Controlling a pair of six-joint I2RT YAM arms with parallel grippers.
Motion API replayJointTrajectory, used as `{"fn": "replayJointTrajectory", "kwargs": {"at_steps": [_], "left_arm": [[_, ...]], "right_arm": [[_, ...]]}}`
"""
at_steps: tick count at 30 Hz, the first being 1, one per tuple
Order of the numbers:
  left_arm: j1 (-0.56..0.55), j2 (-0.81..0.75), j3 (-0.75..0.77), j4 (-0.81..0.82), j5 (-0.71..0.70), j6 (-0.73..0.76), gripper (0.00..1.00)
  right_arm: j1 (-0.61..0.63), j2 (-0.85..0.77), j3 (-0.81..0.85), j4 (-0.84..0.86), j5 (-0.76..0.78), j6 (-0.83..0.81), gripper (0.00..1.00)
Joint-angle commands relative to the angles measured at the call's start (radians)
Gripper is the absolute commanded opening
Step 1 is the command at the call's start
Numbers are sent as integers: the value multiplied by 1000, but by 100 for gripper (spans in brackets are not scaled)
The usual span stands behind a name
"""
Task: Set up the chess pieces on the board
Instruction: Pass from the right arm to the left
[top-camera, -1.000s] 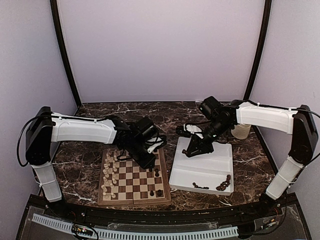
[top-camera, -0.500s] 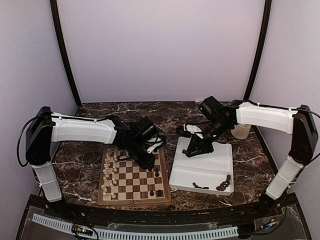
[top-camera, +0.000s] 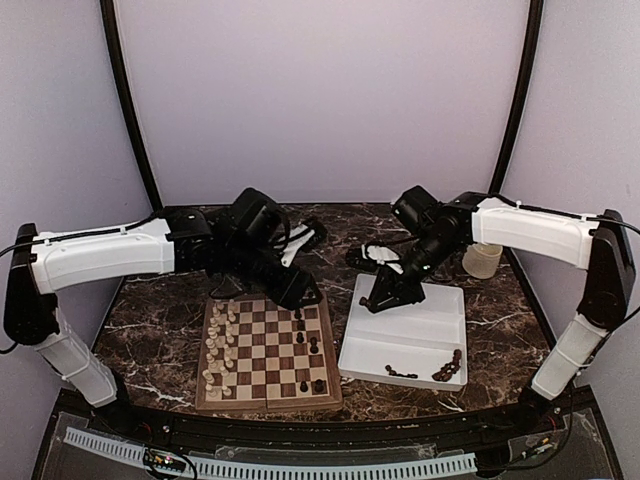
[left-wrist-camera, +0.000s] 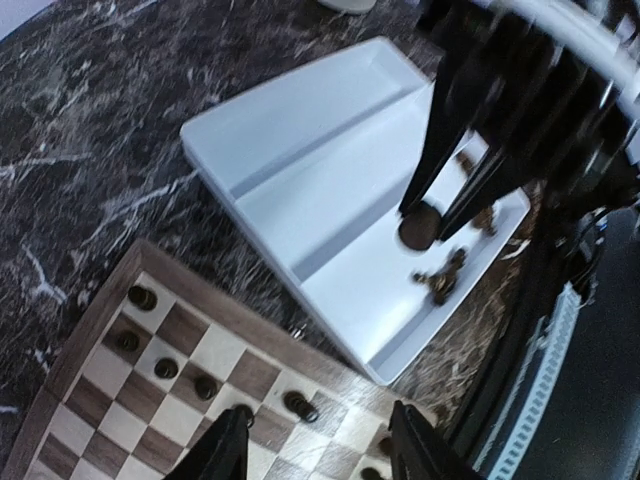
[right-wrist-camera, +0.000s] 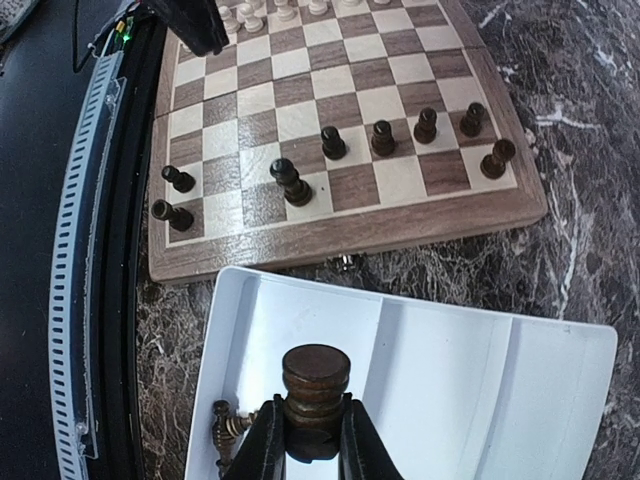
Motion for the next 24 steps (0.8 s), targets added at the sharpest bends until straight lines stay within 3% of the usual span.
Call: {"fn": "replayJointTrajectory", "kwargs": {"at_steps": [1,5,13,24], "left_arm": [[53,-19,-12,208,213,-146,52],[100,20,-46,406,395,-283,52],[105,101,-71,623,567,-401,52],[106,113,-99,582,564,-394,50]], "right_arm": [[47,-5,85,-40,17,-14,14],[71,5,133,-51,39,-12,14],[109,16,178,-50,74,4,14],[111,33,202,-47,80,19,13]]}}
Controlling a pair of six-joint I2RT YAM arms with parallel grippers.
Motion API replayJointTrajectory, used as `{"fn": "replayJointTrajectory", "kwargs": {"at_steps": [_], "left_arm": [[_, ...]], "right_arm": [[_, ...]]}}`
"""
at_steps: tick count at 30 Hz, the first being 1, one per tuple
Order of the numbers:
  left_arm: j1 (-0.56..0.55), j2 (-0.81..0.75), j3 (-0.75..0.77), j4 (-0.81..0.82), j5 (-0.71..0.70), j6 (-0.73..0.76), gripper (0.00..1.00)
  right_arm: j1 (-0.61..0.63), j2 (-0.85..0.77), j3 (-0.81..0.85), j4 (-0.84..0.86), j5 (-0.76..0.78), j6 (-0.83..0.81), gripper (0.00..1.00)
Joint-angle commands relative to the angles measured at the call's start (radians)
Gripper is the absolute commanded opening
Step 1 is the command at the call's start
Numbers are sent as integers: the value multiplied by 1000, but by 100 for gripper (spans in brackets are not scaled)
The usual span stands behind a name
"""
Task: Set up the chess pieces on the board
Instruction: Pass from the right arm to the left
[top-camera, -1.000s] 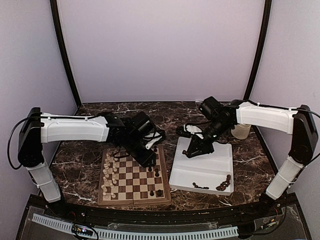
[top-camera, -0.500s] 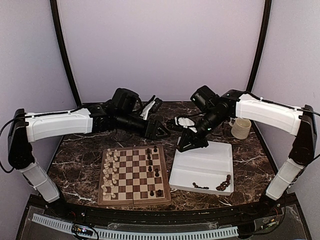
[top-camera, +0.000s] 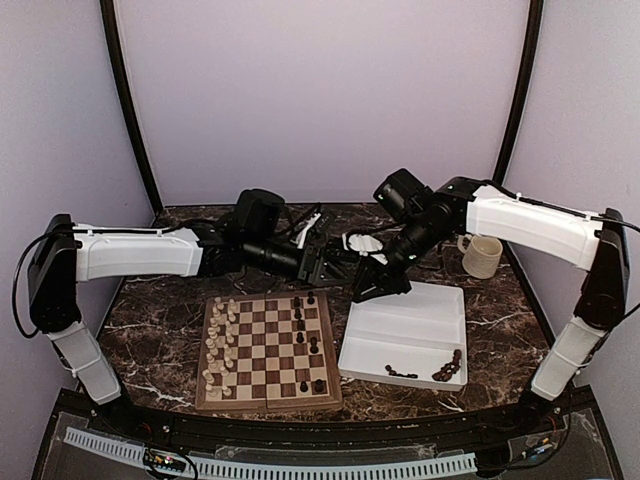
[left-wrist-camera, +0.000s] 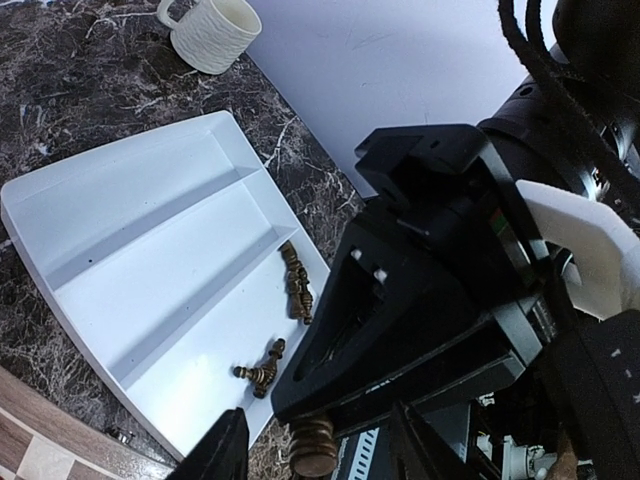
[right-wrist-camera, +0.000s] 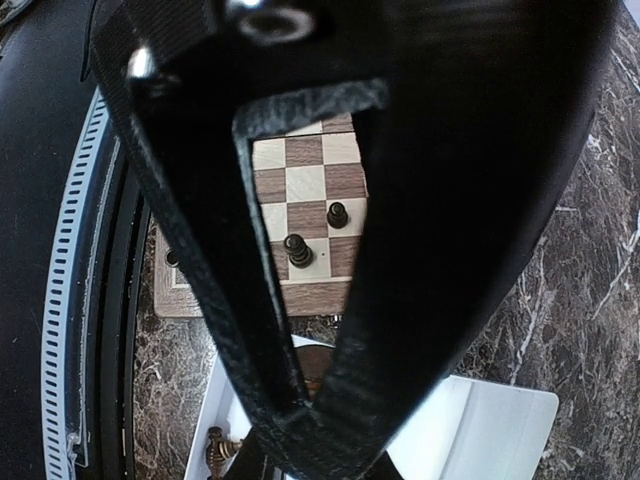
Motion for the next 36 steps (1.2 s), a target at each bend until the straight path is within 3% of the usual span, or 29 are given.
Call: {"fn": "replayJointTrajectory", "kwargs": {"at_steps": [1,6,14,20,26,30,36], "left_arm": [[-4,-11,-16,4,22,6,51],[-4,-10,-20,-27,5,22,51],[-4,12,-20,-10,28,15,37],[-5,20,-20,-17,27,16,40],[-4,28,-17,-2,41,15,24],[2,22,-19,28,50,11,18],[15,-21,-61,227,28,-28,16]], "right_arm": [[6,11,37,-3,11,15,13],[6,9,41,-3,10,19,13],[6,8,44,-2,12,25,13],[6,6,41,4,12,30,13],[6,3,41,5,15,32,14],[-37,-26,38,1,-11,43,25],[-250,-101,24,24,-298,109,43]]}}
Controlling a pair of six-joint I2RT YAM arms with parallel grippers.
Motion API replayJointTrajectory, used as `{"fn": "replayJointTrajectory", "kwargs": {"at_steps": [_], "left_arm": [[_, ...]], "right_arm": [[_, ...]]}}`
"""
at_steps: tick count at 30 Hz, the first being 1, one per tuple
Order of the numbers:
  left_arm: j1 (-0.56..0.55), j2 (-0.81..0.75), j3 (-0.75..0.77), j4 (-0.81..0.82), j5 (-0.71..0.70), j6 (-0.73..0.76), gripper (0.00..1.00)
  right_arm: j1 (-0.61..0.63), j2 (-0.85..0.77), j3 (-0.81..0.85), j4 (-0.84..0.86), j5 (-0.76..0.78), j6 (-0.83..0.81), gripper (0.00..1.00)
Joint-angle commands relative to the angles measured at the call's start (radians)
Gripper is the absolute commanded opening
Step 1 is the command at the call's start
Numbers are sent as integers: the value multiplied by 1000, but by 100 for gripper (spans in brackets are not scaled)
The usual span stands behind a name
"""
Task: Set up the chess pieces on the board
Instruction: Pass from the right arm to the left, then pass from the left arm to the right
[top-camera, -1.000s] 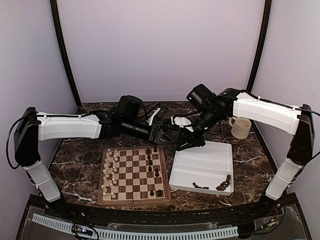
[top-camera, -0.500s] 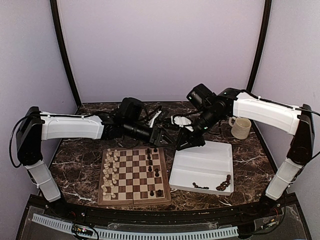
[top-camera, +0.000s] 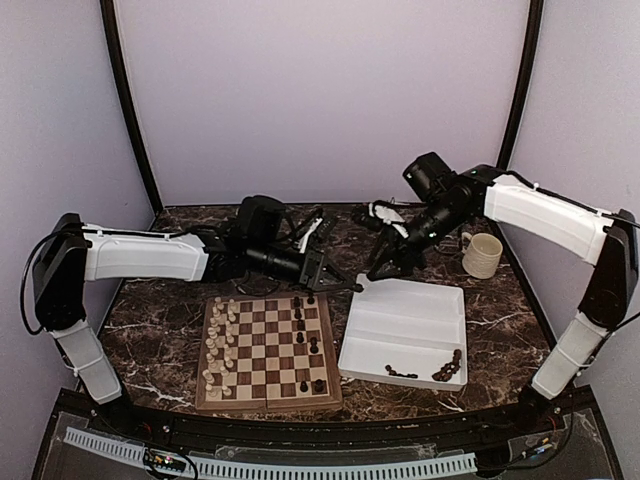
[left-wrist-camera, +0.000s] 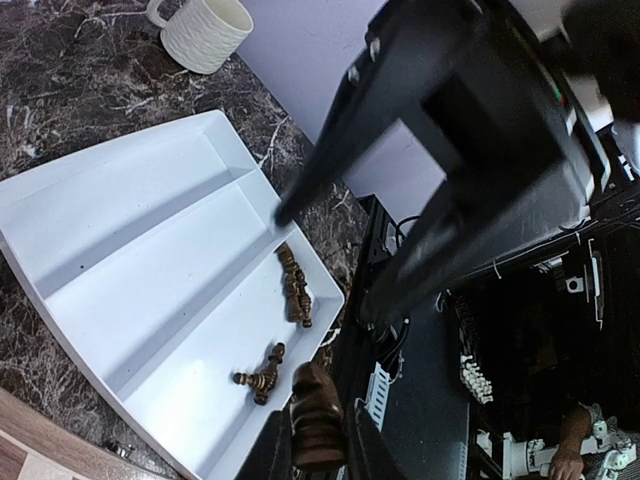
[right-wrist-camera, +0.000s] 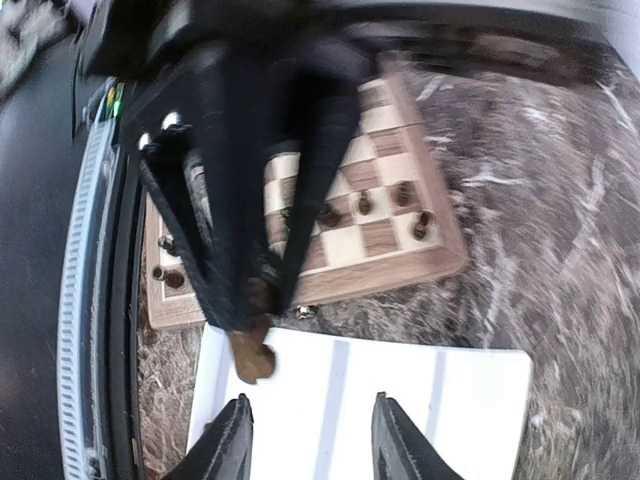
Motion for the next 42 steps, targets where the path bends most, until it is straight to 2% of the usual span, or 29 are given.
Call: {"fn": "replayJointTrajectory", "kwargs": {"at_steps": [1,7,14,25,30,34,39,42], "left_arm": [[7,-52,-36,180,-8,-28,16],[9,-53,-45,333,-56,-50,15],[11,-41,-51,433,-72,-67,15],[10,-52,-73,482,-69,-31,15],[12,-73,-95,496,-86,9,15],[11,-76,-99,484,-92,31,15],[11,-77,-104,485,-91,46,15],[12,-75,-104,480,-90,60,16]], "right_arm": [[-144,-89,-2,53,-244,91,44],[-164,-81,-61,135,-378,198,44],[-162,-41,-61,122,-465,201,46],[-161,25,-52,213,-598,377,45],[-163,58,-45,241,-657,439,39],[-163,64,-55,288,-682,493,25],[-176,63,-81,374,-713,582,22],[-191,64,-100,444,-736,651,12]]}}
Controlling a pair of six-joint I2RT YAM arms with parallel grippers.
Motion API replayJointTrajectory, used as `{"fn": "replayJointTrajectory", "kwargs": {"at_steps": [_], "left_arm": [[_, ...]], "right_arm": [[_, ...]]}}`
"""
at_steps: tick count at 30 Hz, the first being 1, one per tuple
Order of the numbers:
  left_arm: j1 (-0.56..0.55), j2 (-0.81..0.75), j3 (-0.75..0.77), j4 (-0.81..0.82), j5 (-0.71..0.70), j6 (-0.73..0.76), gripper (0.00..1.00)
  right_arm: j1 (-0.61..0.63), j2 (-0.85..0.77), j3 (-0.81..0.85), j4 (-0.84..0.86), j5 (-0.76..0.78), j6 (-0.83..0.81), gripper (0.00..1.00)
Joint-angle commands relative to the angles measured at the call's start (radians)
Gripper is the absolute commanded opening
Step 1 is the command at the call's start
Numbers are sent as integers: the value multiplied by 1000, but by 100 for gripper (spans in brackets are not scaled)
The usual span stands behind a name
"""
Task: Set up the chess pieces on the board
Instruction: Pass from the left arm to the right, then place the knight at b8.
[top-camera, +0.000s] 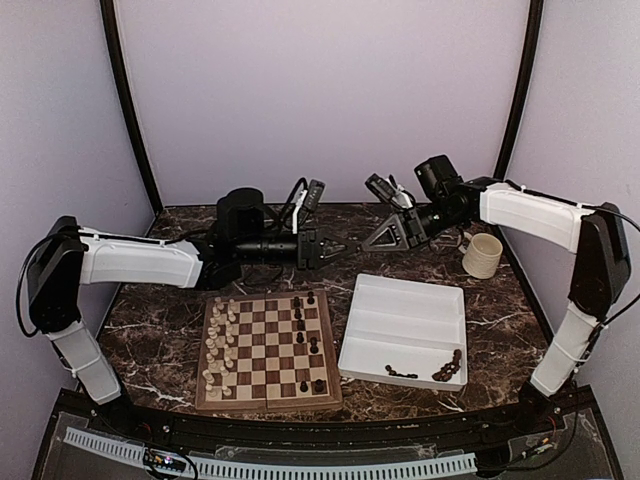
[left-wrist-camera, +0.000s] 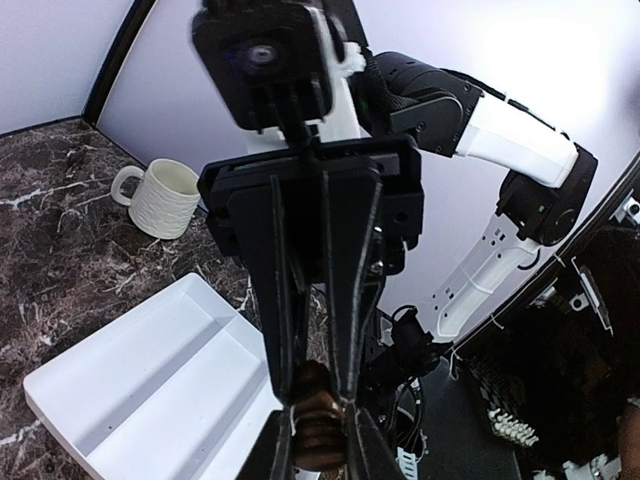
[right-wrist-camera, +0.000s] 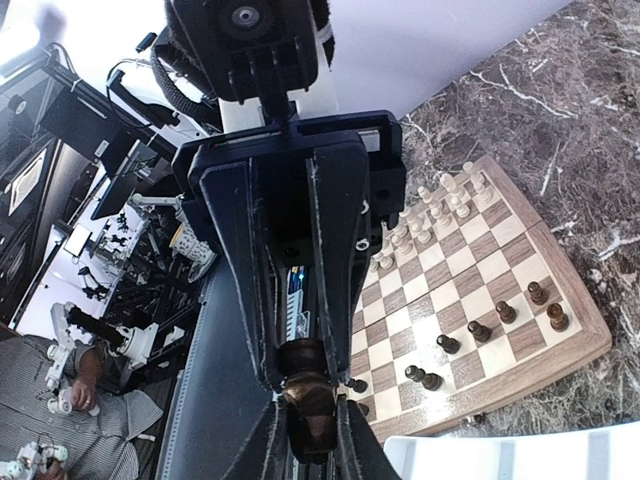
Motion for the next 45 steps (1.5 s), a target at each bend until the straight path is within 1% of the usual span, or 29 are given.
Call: {"fn": "replayJointTrajectory", "kwargs": {"at_steps": [1,2,3,4,5,6,7,8,9,11,13,14,18,19,21,23,27,32,39,45], "left_arm": [[4,-44,-15,19,-3,40,17],[4,-44,-14,11,-10,49,23],[5,-47,-16,5,-28,54,27],[4,-58,-18,-13,-41,70,35],[4,-67,-27,-22,-76,82,40],[4,-90,-31,-48,-96,111,46],[5,-104,-39,-68,-145,132,49],[6,-139,-43,-112,-170,174,55],[7,-158,-52,-140,-228,196,58],[11,-217,-71,-214,-318,252,70],[20,-303,-107,-277,-402,290,75],[28,-325,-121,-287,-429,302,76],[55,-444,-198,-354,-624,286,77],[59,-478,-219,-385,-700,269,77],[66,-524,-248,-412,-782,253,77],[70,-566,-282,-417,-828,241,77],[75,-626,-327,-425,-860,224,77],[76,-653,-343,-455,-873,218,77],[77,-684,-365,-468,-887,213,77],[79,-686,-372,-471,-889,218,77]], "right_arm": [[-18,3,-24,127,-65,114,8],[-20,5,-21,126,-65,114,4],[-21,8,-16,124,-60,112,1],[-22,10,-10,108,-45,96,0],[-23,11,6,70,-17,60,0],[-20,11,27,24,32,9,0],[-17,15,53,-33,86,-41,0],[-12,19,83,-86,155,-94,0],[-3,23,108,-126,226,-136,0],[26,27,151,-178,379,-201,0],[76,45,191,-226,557,-269,0],[104,55,206,-243,663,-299,0],[221,116,260,-291,905,-383,0],[245,137,279,-304,951,-401,0],[287,187,331,-340,1017,-425,0],[320,249,397,-387,1068,-447,0],[377,358,520,-468,1153,-487,0],[434,464,619,-527,1209,-515,0],[484,521,647,-525,1269,-530,0],[494,547,657,-517,1270,-528,0]]}}
